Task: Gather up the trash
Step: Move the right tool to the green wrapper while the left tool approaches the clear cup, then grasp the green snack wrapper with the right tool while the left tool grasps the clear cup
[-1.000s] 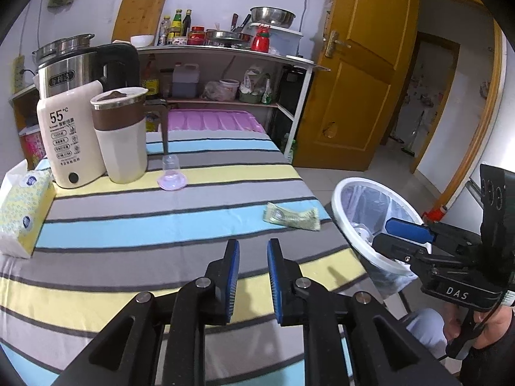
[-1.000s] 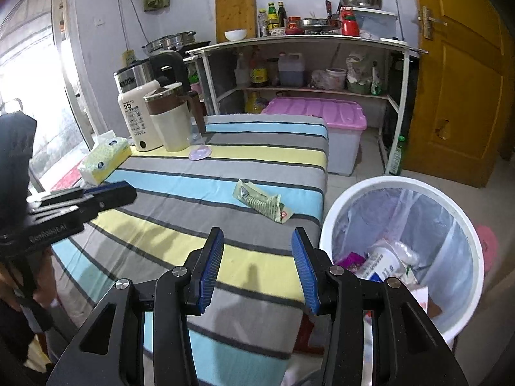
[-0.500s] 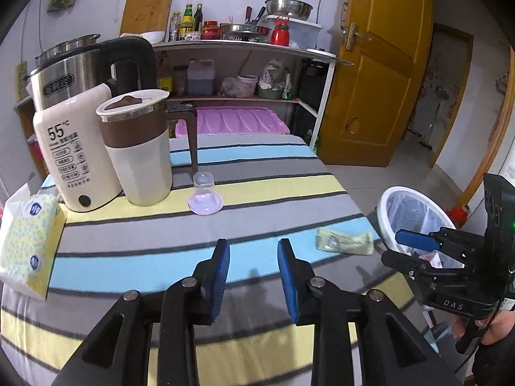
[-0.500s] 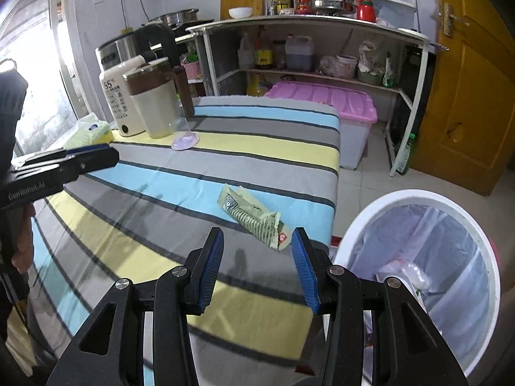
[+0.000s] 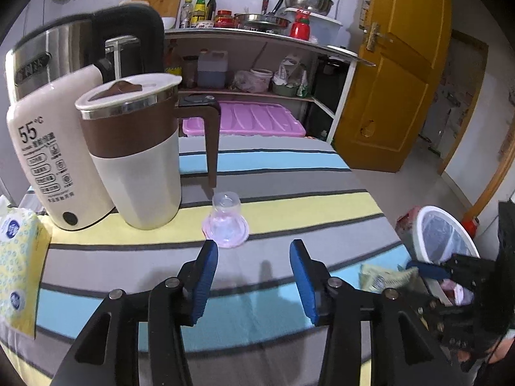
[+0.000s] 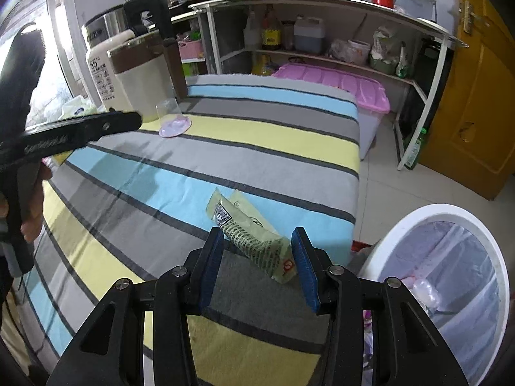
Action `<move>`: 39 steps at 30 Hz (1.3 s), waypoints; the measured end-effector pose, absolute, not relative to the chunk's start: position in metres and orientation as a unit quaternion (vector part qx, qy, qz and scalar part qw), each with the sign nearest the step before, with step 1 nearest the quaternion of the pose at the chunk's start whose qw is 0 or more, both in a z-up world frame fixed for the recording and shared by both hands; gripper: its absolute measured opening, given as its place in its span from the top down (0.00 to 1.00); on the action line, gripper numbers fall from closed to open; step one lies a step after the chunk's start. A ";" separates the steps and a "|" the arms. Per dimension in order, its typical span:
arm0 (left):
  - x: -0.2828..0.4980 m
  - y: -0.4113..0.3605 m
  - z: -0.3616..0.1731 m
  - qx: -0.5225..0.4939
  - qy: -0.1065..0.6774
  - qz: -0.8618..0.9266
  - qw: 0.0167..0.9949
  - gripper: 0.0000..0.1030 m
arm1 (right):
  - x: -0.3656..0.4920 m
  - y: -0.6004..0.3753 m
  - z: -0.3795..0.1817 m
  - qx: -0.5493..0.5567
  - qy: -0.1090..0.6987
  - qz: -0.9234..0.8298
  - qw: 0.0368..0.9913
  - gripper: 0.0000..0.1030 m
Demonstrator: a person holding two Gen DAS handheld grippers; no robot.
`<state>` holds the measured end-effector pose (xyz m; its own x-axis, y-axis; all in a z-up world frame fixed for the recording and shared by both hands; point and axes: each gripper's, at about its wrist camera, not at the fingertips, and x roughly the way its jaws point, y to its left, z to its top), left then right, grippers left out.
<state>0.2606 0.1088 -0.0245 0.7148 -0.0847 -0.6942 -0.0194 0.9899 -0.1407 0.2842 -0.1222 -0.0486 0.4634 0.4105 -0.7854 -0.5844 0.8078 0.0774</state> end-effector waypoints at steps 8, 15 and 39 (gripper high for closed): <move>0.293 0.121 -0.044 -0.080 0.386 0.003 0.919 0.55 | 0.277 -0.120 -0.049 -0.091 0.441 0.318 0.834 0.56; 0.312 0.120 -0.052 -0.069 0.389 0.008 0.919 0.55 | 0.282 -0.117 -0.051 -0.082 0.442 0.318 0.835 0.60; 0.296 0.095 -0.047 -0.041 0.388 0.002 0.921 0.71 | 0.267 -0.132 -0.044 -0.037 0.434 0.313 0.844 0.88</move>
<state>0.2961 0.0949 -0.0470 0.6983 -0.0281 -0.7153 -0.0349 0.9967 -0.0732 0.2668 -0.1316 -0.0441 0.4278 0.4955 -0.7560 -0.5602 0.8017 0.2084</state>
